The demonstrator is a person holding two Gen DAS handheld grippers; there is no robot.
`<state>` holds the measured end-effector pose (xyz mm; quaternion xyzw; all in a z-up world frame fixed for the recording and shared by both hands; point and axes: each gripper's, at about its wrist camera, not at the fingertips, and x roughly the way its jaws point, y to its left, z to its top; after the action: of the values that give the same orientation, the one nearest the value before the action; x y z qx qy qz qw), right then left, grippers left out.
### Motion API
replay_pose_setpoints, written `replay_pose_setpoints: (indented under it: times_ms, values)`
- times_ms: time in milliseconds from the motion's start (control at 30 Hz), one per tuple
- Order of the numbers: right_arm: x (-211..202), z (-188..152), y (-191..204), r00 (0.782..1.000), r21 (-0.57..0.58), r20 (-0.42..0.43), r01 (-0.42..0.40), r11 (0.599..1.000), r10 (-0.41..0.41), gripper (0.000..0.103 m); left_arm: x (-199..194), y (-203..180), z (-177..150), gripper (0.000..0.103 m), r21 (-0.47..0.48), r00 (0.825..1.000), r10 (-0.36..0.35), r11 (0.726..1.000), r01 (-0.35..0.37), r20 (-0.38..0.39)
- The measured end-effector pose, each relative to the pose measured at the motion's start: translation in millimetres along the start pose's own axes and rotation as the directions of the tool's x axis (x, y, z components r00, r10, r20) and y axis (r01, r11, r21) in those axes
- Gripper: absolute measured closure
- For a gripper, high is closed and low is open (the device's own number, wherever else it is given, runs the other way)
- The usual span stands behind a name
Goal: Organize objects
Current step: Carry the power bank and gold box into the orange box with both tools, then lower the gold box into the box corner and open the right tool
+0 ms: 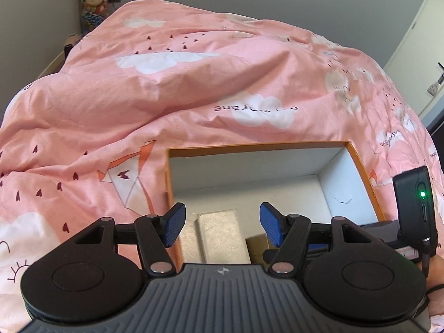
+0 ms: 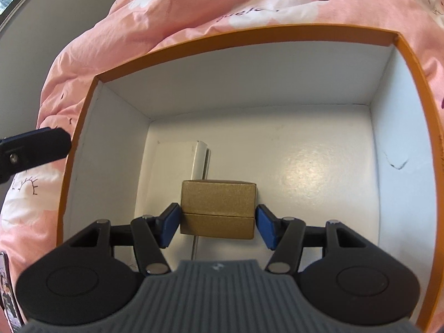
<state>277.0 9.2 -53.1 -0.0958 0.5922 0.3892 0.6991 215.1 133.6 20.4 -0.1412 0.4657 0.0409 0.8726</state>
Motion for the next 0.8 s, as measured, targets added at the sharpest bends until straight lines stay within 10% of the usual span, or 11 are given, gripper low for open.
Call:
replay_pose_setpoints:
  times_ms: [433, 800]
  values:
    - [12, 3, 19, 0.996, 0.015, -0.069, -0.064, 0.998, 0.065, 0.042, 6, 20, 0, 0.031, -0.041, 1.000, 0.012, 0.999, -0.012, 0.000]
    - [2, 50, 16, 0.983, 0.081, 0.179, -0.054, 0.995, 0.039, 0.042, 24, 36, 6, 0.040, -0.102, 0.999, 0.038, 0.994, -0.039, -0.013]
